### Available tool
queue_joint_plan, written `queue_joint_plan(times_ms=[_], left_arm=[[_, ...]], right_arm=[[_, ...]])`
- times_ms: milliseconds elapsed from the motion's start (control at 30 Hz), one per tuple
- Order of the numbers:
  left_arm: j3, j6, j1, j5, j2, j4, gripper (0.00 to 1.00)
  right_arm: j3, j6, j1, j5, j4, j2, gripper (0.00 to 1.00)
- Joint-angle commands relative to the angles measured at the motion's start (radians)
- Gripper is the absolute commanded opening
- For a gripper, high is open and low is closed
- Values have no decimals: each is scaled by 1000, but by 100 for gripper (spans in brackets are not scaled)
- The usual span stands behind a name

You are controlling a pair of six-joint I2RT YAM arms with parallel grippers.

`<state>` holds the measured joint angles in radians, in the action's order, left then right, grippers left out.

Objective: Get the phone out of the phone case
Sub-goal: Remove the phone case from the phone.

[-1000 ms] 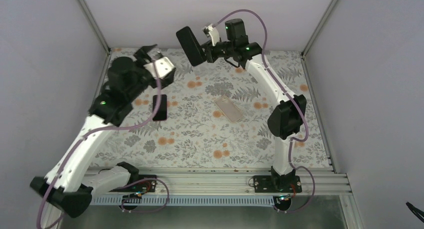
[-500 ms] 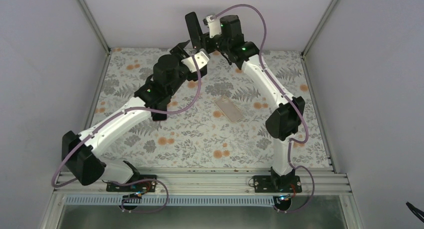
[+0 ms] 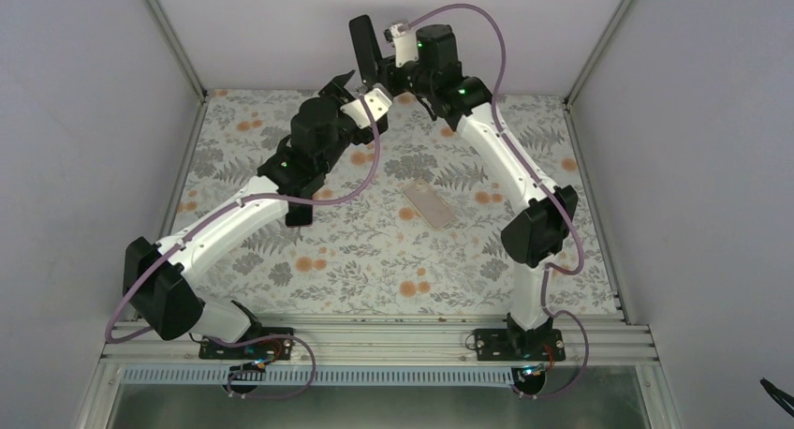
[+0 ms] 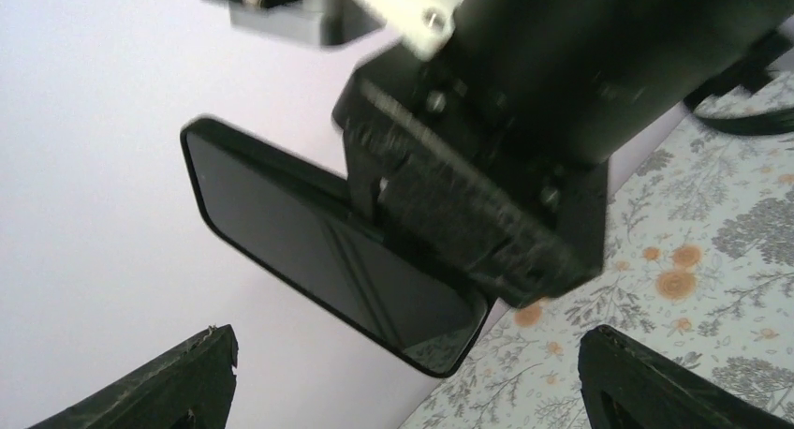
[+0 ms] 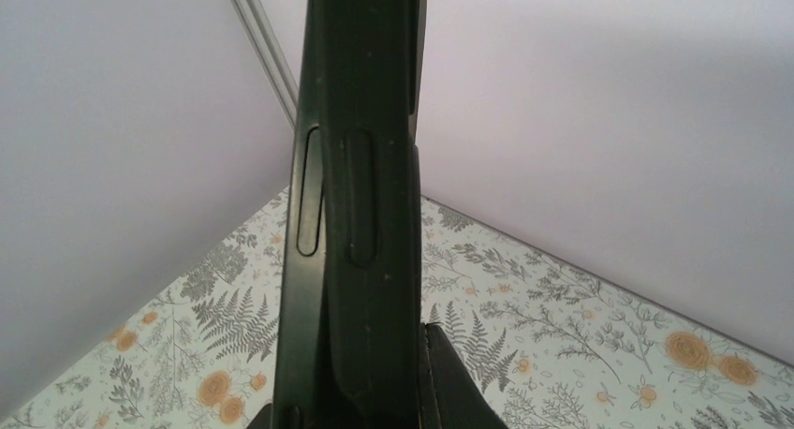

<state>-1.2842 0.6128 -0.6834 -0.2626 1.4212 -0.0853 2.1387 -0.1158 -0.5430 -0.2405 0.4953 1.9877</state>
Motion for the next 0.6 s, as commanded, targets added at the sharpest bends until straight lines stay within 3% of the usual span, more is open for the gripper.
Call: queue_joint_plan(times_ms=[0,567], left_arm=[[31,-13,28,-25,2,-64,90],[18,-61,45,-13,40,-145,89]], right_arm=[[9,-30,-7,-17,-70,-98,3],[-7,-30,-11,-48,-72,-102,3]])
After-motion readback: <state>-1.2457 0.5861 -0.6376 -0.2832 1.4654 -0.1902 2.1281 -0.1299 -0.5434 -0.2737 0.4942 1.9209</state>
